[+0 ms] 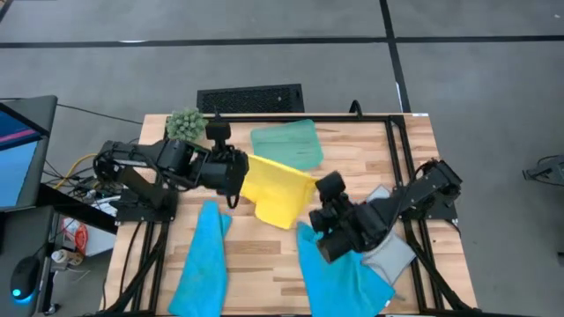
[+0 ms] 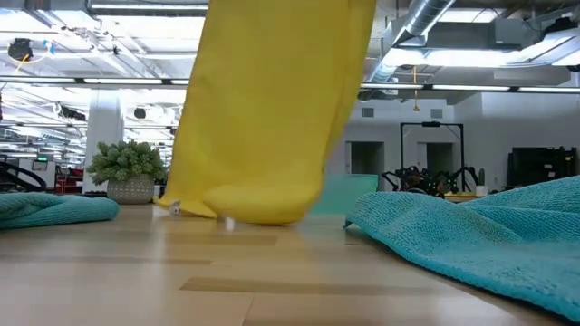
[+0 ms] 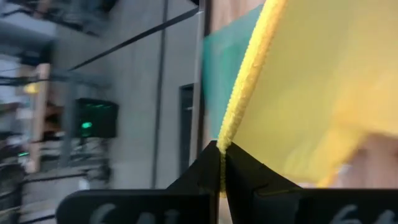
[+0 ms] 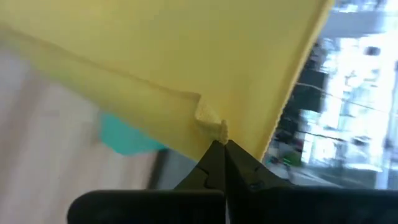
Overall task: Fold microfiber towels
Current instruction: Fold the yellow microfiber towel
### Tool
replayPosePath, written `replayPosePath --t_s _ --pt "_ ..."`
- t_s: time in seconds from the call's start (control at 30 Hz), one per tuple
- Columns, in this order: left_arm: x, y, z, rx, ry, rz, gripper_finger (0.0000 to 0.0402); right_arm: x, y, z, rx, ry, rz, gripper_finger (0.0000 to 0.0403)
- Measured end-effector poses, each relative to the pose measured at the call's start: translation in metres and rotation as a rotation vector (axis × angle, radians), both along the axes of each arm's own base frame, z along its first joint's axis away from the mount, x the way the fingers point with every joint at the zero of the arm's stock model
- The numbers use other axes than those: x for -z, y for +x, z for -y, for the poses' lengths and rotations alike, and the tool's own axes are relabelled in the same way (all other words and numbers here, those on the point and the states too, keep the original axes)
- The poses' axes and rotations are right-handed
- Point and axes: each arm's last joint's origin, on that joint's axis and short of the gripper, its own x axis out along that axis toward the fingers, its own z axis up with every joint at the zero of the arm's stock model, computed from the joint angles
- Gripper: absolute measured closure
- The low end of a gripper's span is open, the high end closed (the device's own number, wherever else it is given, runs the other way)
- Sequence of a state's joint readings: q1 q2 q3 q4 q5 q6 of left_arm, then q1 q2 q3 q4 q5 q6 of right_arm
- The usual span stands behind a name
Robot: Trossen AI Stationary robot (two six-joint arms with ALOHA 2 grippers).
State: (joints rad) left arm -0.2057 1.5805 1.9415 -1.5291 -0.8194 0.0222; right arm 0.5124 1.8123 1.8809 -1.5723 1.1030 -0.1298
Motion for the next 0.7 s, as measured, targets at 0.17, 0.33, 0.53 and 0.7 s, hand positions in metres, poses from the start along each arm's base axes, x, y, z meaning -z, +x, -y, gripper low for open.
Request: replayPosePath --t_s 0.17,0.33,0.53,0.7 --pt "-0.008 -0.001 -0.017 -0.062 0.134 0.016 0.0401 -0.016 0.003 0.031 0.038 -0.23 -0.017 0.039" --pt "-0.012 -0.004 -0.019 -0.072 0.13 0.057 0.0401 -0.023 0.004 0.046 0.081 -0.288 0.0 0.0391" --pt "-0.013 -0.013 -0.004 -0.06 0.091 0.094 0.0401 -0.018 0.004 0.03 0.079 -0.214 0.114 0.0392" --pt "-0.001 -0.02 0.026 -0.026 -0.014 0.123 0.0401 -0.004 0.0 -0.008 0.04 -0.015 0.221 0.0392"
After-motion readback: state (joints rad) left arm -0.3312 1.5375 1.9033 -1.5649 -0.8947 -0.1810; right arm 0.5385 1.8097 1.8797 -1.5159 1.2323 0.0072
